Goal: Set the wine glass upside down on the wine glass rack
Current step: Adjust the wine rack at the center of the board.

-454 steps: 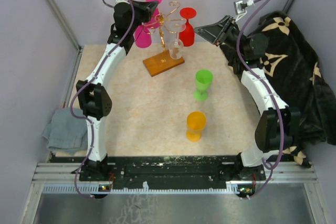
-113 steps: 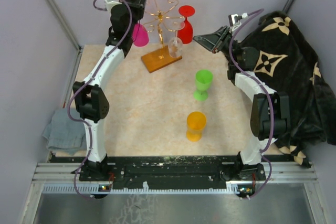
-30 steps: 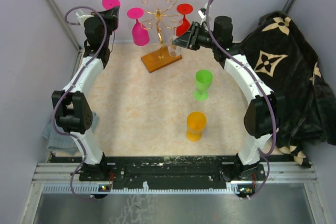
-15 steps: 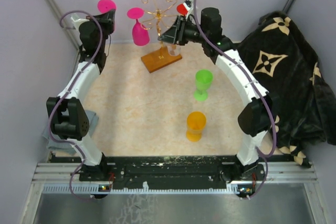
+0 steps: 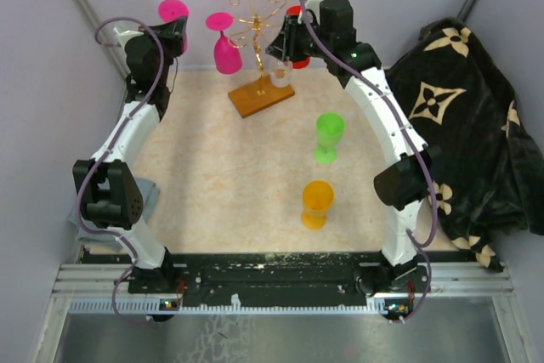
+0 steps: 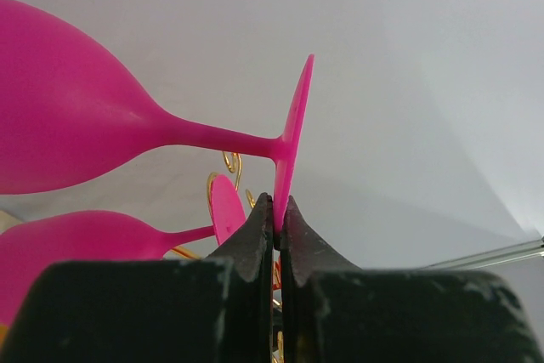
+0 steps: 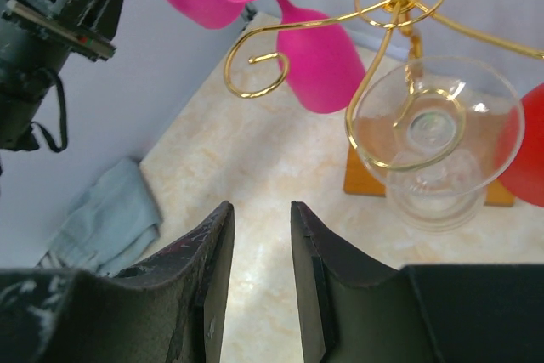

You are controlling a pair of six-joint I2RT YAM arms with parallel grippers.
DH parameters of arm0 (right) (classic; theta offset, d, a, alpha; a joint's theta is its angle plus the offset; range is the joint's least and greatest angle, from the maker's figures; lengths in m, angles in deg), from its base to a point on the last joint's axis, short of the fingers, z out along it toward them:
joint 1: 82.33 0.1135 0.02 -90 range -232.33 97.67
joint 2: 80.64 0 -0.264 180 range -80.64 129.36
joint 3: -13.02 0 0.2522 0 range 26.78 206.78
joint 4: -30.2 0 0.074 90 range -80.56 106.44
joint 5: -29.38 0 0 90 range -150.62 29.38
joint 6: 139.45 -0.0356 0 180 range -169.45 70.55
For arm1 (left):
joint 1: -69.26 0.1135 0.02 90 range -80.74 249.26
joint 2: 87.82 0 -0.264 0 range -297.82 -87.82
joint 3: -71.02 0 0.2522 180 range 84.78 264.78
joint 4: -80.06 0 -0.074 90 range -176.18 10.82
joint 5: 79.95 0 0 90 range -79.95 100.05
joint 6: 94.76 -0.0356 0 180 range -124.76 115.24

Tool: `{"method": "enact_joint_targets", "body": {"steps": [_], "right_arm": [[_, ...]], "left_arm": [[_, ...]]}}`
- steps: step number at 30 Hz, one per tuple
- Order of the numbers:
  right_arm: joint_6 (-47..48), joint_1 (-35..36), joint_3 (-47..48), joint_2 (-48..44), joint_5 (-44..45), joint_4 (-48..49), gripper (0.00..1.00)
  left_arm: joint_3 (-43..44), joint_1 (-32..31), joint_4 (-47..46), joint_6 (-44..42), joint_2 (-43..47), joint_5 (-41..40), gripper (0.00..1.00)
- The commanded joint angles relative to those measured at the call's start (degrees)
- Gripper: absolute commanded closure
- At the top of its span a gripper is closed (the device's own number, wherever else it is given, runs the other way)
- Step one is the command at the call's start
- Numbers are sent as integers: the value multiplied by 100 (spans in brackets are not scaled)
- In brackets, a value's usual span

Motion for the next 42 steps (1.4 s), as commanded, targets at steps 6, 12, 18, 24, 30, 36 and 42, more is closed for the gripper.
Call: {"method": "enact_joint_targets", "body": {"steps": [6,12,18,24,30,36,42], "right_arm": [[484,152,776,374,617,74,66],[726,316,765,327,886,548,66],[777,444,642,269,1143,1163,66],[1307,649,785,510,1840,1526,66],[1815,754,704,691,2491,2015,66],[2119,788,1108,1060,2752,2211,66],[2153,825,1154,1222,2850,2532,66]], "left_arm": [[-61,44,-124,-246,319,90,98],[-102,65,-113,-279,348,141,98],[-191,84,-121,-290,421,148,97],[-206,84,-122,-272,423,227,98],[-214,80,-56,-419,509,213,98],[-325,107,-60,-407,568,207,98],[-389,108,-53,-446,617,242,97]]}}
